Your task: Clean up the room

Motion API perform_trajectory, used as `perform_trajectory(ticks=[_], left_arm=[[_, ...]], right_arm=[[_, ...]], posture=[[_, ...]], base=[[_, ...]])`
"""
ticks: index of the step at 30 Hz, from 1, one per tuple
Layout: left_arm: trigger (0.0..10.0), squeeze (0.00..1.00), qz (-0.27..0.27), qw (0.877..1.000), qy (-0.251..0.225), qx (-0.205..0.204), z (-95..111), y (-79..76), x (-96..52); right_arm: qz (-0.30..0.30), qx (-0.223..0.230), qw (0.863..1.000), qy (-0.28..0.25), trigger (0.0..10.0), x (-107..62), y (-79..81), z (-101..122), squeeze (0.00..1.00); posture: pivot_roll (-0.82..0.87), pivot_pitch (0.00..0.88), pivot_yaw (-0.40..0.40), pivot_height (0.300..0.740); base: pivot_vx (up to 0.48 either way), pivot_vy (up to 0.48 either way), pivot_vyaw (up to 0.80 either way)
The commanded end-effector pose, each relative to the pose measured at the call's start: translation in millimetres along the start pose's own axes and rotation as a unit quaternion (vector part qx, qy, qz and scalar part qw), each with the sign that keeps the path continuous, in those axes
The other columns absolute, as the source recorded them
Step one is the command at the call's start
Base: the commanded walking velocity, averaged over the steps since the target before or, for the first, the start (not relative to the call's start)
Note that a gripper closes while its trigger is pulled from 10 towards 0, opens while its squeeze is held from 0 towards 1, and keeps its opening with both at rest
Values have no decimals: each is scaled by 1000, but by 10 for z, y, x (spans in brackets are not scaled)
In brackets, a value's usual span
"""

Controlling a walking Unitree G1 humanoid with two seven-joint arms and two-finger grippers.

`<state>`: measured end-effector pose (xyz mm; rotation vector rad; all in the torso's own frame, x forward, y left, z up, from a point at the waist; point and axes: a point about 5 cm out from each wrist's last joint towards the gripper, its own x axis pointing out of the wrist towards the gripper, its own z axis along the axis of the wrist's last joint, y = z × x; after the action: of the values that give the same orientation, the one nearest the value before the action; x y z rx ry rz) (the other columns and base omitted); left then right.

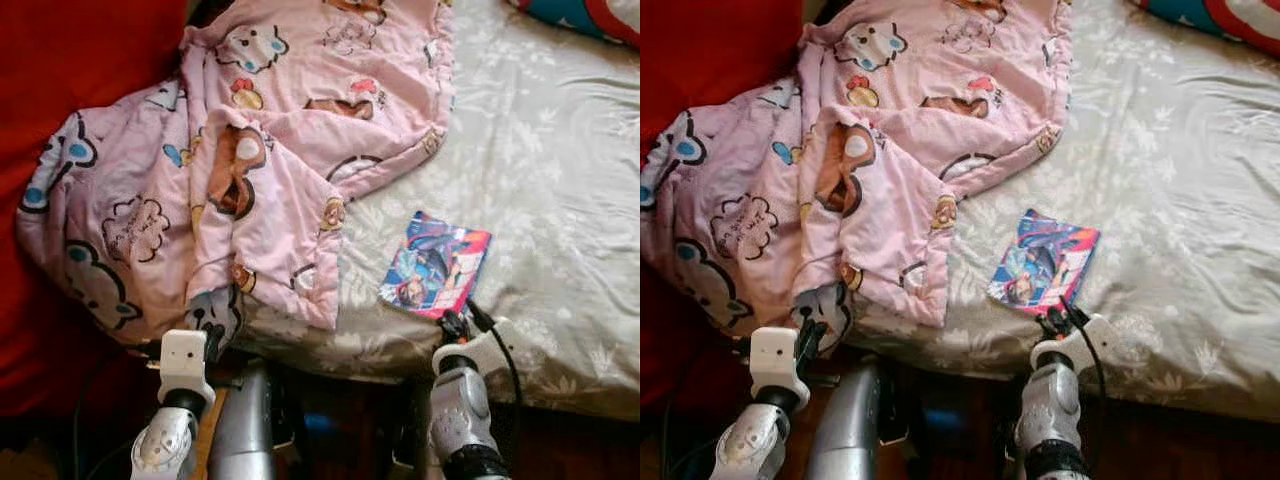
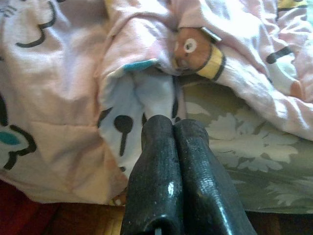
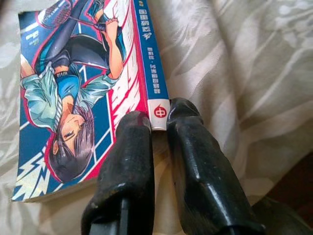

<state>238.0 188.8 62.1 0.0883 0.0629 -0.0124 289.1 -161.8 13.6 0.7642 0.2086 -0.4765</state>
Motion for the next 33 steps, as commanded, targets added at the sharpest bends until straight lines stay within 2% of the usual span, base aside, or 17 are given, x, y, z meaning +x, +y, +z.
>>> perform_trajectory(ticks=[1,2,3,4,9,11,15,16,18,19,21,22,23,29,30,31,33], left_arm=[[10000,0,7,1000,26,3,-122,33,-77],[10000,0,7,1000,26,3,-122,33,-77],[10000,0,7,1000,26,3,-123,33,-80],[10000,0,7,1000,26,3,-123,33,-81],[10000,0,6,1000,25,3,-131,27,-85],[10000,0,7,1000,25,4,-131,27,-86],[10000,0,6,1000,24,8,-130,35,-89],[10000,0,6,1000,24,8,-131,36,-92],[10000,0,6,1000,24,9,-131,37,-93],[10000,0,6,1000,24,9,-132,35,-93],[10000,0,6,1000,25,9,-133,31,-93],[10000,0,6,1000,25,9,-135,29,-94],[10000,0,5,1000,26,9,-139,24,-95],[10000,0,5,1000,27,8,-145,21,-92],[10000,0,5,1000,27,8,-146,21,-91],[10000,0,5,1000,27,8,-147,22,-90],[10000,0,5,1000,27,8,-147,23,-90]], right_arm=[[-147,18,989,10,0,-204,-601,-164,0],[-147,18,989,10,0,-204,-601,-164,0],[-126,-48,991,-14,0,-185,-599,-77,0],[-130,-60,990,-17,0,-178,-612,-55,0],[-243,33,968,42,0,-277,-901,-210,0],[-257,49,963,66,0,-322,-962,-285,0],[-241,85,961,104,0,-355,-923,-422,0],[-228,92,962,120,4784,-356,-880,-472,0],[-222,94,962,126,4784,-356,-859,-493,0],[-202,84,967,133,10000,-344,-815,-508,0],[-171,84,972,141,10000,-323,-737,-526,0],[-152,86,974,141,10000,-310,-691,-529,180],[-123,93,978,143,10000,-290,-625,-529,1000],[-76,73,986,133,10000,-240,-520,-480,1000],[-70,73,986,132,10000,-231,-504,-473,776],[-65,70,987,129,10000,-219,-491,-458,0],[-64,70,987,127,10000,-216,-489,-452,0]], posture=[[78,300,-38,615],[78,300,-38,615],[77,300,-39,615],[75,300,-39,615],[74,297,-40,615],[75,298,-40,615],[75,300,-40,615],[75,300,-40,615],[75,300,-40,615],[75,300,-40,615],[76,301,-40,615],[76,301,-40,615],[76,301,-40,615],[72,300,-41,615],[71,300,-41,615],[71,300,-41,615],[71,300,-41,615]], base=[[0,0,0],[0,0,0],[0,0,0],[0,0,0],[0,0,0],[0,0,0],[0,0,0],[0,0,0],[0,0,0],[0,0,0],[0,0,0],[0,0,0],[0,0,0],[0,0,0],[0,0,0],[0,0,0],[0,0,0]])
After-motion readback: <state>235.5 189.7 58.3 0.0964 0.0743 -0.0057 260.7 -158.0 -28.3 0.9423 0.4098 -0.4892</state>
